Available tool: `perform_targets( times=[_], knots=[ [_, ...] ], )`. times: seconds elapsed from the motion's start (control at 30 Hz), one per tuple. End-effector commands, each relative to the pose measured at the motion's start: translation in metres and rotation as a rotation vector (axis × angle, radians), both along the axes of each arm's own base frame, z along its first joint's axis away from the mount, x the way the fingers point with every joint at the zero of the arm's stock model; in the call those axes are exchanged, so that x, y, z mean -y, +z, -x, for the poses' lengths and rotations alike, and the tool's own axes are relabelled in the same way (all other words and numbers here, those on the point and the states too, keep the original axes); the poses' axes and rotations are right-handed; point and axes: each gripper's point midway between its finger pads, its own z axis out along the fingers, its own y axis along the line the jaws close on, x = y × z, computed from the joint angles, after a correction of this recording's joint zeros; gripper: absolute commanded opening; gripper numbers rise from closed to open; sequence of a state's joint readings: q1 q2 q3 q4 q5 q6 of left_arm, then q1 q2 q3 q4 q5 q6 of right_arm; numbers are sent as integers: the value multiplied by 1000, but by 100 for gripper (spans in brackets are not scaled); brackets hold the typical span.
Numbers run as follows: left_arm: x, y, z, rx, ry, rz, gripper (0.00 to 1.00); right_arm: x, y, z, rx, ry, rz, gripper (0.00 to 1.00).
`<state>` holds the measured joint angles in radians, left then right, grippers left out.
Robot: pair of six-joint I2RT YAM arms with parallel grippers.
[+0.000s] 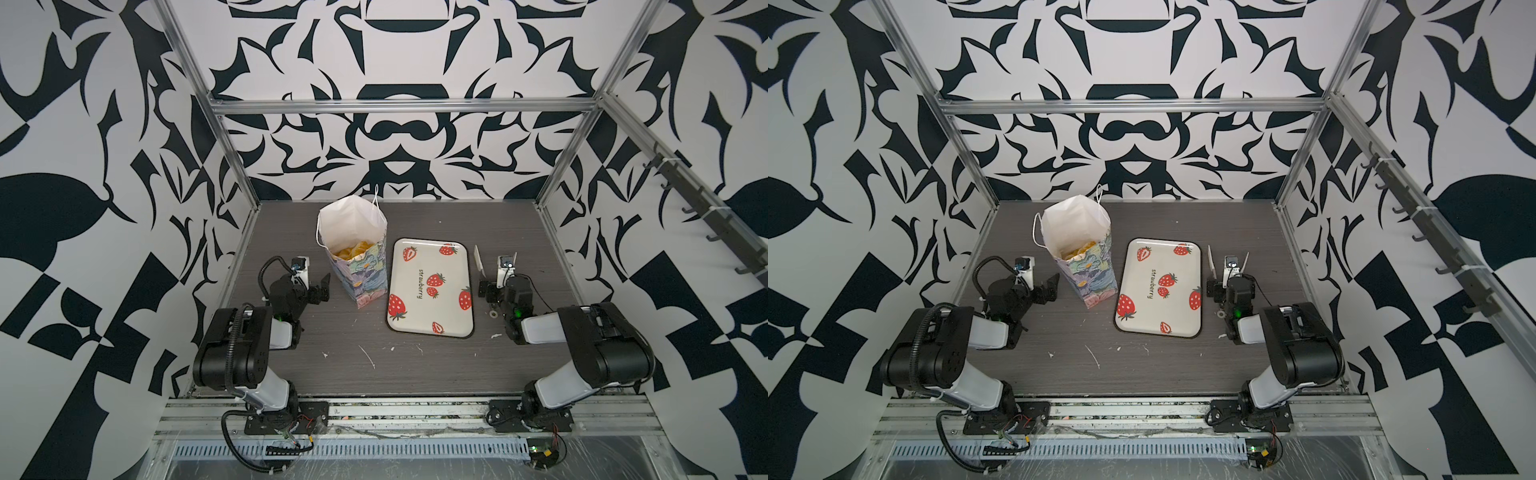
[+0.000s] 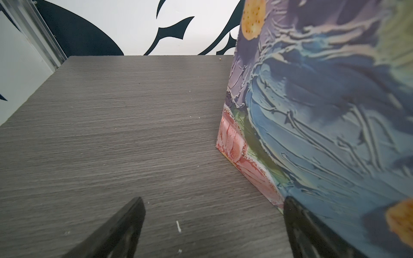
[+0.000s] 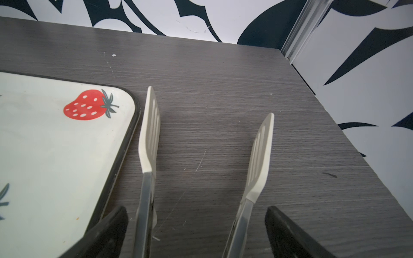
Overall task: Pack bread into a paper bag
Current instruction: Reset both arms
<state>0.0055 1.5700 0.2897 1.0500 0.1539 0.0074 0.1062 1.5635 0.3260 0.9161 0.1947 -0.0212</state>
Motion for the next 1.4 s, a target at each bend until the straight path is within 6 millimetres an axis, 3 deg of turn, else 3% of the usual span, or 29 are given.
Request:
perform_targets(
  times=[0.0, 0.13, 0.3, 0.47, 0.6, 1.37],
  knots=[
    [1, 9, -2, 31, -3, 5, 99, 5, 14, -6, 53, -38, -10, 99],
    [4, 13, 5, 78, -26, 2, 99, -15, 18, 7, 106, 94, -21, 99],
    [-2, 9, -3, 35, 14, 3, 99, 9, 18, 2, 100, -61, -8, 99],
    [7, 12, 5, 69, -41, 3, 99, 5, 16, -3, 71, -34, -8, 99],
    [-5, 9, -5, 27, 32, 5, 99, 6, 16, -4, 69, -44, -4, 99],
    [4, 3, -12, -39, -24, 4, 99, 9, 14, -8, 45, -66, 0, 99]
  ],
)
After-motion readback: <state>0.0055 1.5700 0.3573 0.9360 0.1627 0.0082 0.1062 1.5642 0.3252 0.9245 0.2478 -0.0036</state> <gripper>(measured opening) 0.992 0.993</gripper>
